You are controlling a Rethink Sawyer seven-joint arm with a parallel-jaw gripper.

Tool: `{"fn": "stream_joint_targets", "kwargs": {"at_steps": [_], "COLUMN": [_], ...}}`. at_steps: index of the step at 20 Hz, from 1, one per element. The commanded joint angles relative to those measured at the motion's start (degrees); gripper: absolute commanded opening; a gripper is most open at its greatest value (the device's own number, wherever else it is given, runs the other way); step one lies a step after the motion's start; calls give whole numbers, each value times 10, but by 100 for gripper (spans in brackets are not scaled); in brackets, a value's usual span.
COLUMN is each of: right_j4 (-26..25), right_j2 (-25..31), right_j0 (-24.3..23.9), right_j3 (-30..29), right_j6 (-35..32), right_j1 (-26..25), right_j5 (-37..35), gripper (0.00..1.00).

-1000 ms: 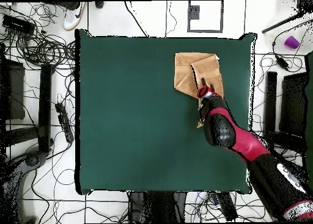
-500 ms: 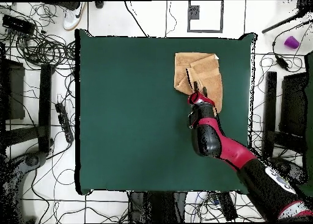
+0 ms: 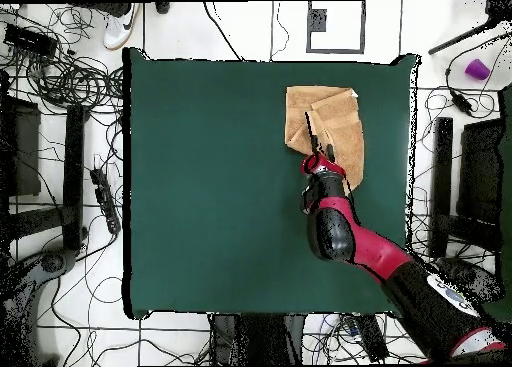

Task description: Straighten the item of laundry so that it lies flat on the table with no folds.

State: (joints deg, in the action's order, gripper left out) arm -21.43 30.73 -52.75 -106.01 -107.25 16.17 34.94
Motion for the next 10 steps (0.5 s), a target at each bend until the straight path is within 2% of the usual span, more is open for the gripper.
{"fn": "stream_joint_targets", "kwargs": {"at_steps": [1,6,10], "right_j4": [9,31,67], "right_j2": [-9,-16,-20], "right_j0": [13,10,40], "right_j3": [33,136,180], "right_j6": [-95,-33,-48], "right_j1": [-32,-37,-36], "right_j5": [-84,-205,-227], "gripper": [100,100,100]}}
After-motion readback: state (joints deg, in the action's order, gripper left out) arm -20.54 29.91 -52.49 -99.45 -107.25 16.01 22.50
